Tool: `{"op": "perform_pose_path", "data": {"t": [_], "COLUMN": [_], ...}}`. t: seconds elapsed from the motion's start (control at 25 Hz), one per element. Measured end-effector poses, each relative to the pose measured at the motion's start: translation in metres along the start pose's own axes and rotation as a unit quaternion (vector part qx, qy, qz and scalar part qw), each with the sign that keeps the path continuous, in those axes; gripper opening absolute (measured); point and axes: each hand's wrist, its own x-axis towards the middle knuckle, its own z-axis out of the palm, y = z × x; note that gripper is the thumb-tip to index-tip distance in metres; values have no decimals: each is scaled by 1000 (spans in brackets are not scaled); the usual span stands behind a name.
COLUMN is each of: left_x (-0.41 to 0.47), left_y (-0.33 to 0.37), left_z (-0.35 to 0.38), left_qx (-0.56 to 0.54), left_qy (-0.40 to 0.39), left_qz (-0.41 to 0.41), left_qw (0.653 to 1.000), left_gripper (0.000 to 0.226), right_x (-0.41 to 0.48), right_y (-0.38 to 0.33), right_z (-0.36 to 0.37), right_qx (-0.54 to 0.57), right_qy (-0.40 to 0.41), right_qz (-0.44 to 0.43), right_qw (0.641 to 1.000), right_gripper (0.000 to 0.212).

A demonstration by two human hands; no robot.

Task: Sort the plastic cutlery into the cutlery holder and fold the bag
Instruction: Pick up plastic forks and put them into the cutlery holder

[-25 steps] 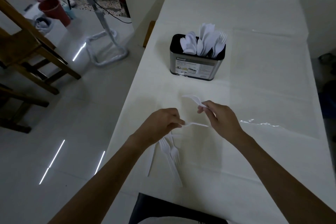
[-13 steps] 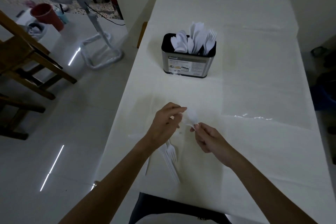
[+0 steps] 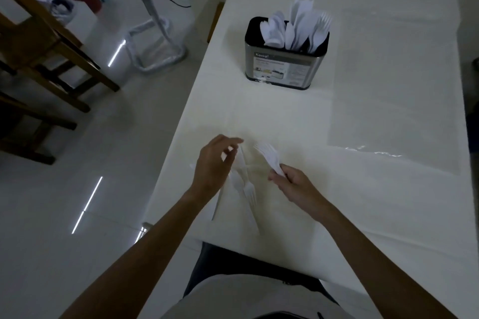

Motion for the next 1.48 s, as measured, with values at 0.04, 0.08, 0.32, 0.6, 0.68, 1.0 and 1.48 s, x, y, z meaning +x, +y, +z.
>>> {"op": "perform_pose_path", "data": {"t": [0.04, 0.08, 0.32, 0.6, 0.68, 1.0, 1.48], "left_x": [-13, -25, -52, -44, -48, -50, -43], "left_y": [-8, -13, -8, -10, -14, -5, 34], "left_z": [-4, -7, 20, 14, 7, -6, 31], "left_qx": [18, 23, 91, -7, -36, -320, -381], "left_qy": [-3, -8, -78, -51, -29, 16, -58], "left_qz": [-40, -97, -232, -315, -329, -386, -321], "left_qw": [999, 995, 965, 948, 943, 865, 865], "left_gripper": [13, 8, 45, 28, 22, 12, 24], "right_x": [4, 8, 37, 54, 52, 43, -11], "right_y": [2, 4, 1, 2, 2, 14, 28], "right_z": [0, 0, 8, 16, 11, -1, -8], "right_qx": [-50, -85, -168, -290, -350, -372, 102], "right_qy": [12, 23, -1, -74, -69, -31, 235], "right_qz": [-22, -44, -122, -138, -164, -235, 59], "right_qw": [998, 995, 978, 944, 919, 897, 965], "right_gripper": [16, 14, 25, 26, 17, 20, 7]}}
